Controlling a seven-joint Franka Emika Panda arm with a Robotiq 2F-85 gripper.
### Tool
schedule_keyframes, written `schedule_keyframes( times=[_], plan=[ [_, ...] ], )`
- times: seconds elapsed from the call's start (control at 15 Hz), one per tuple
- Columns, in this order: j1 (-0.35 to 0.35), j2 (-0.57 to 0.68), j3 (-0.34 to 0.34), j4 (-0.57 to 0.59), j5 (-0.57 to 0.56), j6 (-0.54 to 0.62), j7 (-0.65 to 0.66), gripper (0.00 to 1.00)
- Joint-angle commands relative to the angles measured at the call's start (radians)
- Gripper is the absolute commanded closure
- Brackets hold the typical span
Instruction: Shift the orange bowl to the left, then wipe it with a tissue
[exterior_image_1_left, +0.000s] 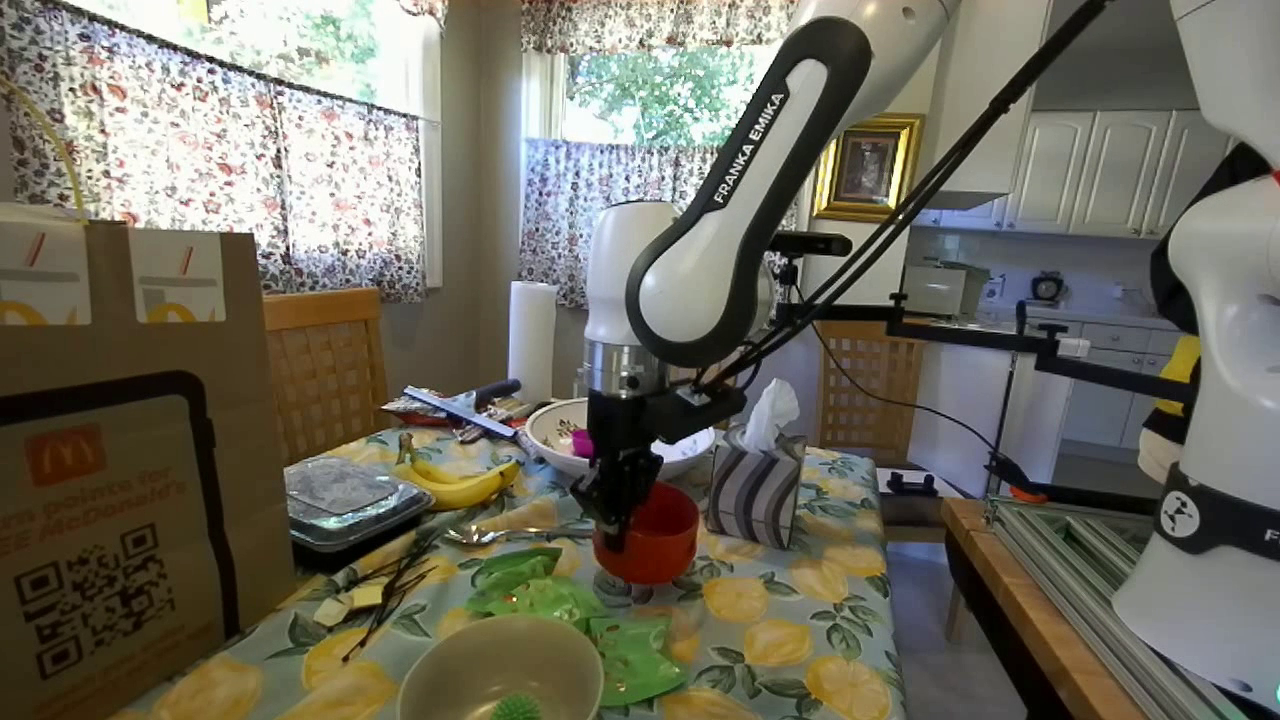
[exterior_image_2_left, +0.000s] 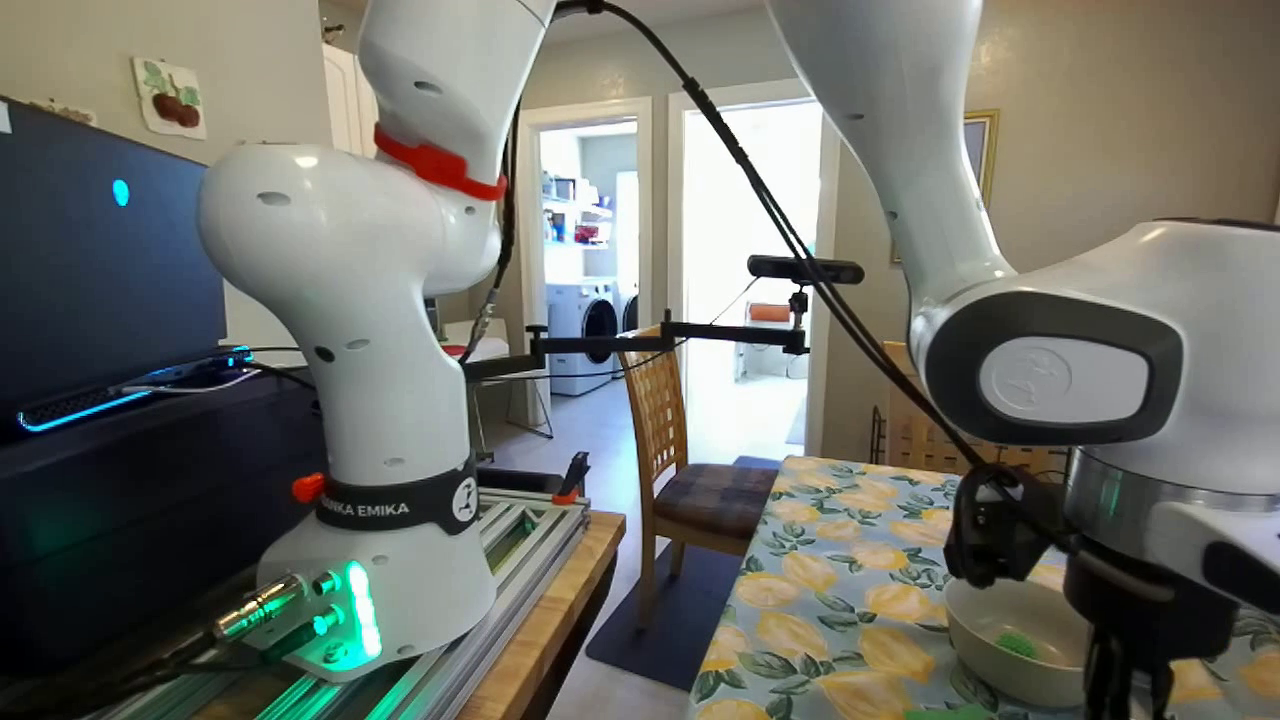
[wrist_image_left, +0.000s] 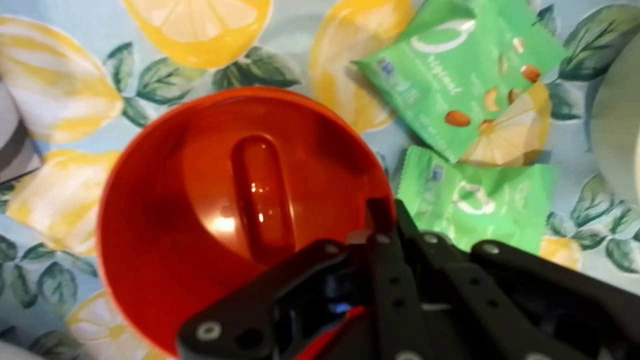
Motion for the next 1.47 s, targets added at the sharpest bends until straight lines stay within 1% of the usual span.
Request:
schedule_keyframes(
  times=[0.0,0.2,0.47,0.6,0.73,0.8,0.87,0.93,1.0,1.07,1.13,1.2,1.27,1.4],
  plan=[
    [0.037,-0.032,0.054,-0.024,0.011,-0.083,0.007,0.99],
    [0.084,-0.073,0.086,-0.082,0.004,-0.128,0.028,0.99],
    [0.134,-0.057,0.131,-0.087,0.003,-0.160,0.026,0.99],
    [0.162,-0.050,0.141,-0.091,-0.009,-0.171,0.032,0.99],
    [0.192,-0.040,0.131,-0.088,-0.029,-0.155,0.050,0.99],
    [0.202,-0.034,0.124,-0.083,-0.037,-0.144,0.059,0.72],
    [0.207,-0.036,0.117,-0.082,-0.040,-0.147,0.070,0.71],
    [0.210,-0.042,0.112,-0.088,-0.041,-0.138,0.082,0.65],
    [0.217,-0.059,0.099,-0.103,-0.037,-0.123,0.124,0.58],
    [0.209,-0.076,0.092,-0.113,-0.018,-0.137,0.152,0.50],
    [0.207,-0.098,0.075,-0.132,-0.008,-0.127,0.200,0.42],
    [0.194,-0.126,0.062,-0.157,0.000,-0.124,0.219,0.35],
    [0.188,-0.152,0.045,-0.177,0.002,-0.125,0.247,0.26],
    [0.167,-0.219,-0.002,-0.231,-0.006,-0.138,0.293,0.13]
  ],
)
